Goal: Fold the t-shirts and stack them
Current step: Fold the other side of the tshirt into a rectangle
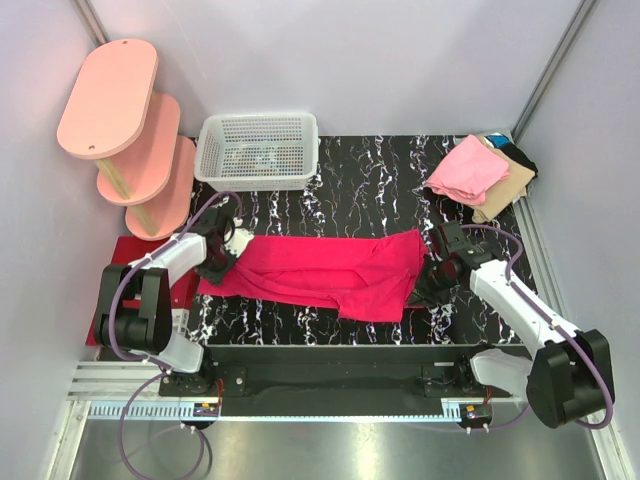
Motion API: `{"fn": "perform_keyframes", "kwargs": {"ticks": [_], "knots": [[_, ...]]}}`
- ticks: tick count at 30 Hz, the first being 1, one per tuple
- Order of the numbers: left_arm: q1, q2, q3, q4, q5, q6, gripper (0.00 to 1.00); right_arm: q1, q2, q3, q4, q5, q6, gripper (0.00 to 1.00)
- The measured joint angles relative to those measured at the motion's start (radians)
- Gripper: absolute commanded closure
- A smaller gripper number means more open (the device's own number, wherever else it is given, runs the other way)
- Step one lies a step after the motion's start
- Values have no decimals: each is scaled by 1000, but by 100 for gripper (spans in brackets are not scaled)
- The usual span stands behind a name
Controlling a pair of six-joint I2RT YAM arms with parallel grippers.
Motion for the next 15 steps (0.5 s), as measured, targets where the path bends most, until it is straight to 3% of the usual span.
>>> {"fn": "perform_keyframes", "kwargs": {"ticks": [8, 15], "knots": [[2, 0, 22, -6, 4, 0, 100, 27, -36, -43, -17, -26, -13, 65], [2, -6, 33, -14, 8, 0, 100, 48, -17, -56, -14, -26, -13, 69]]}}
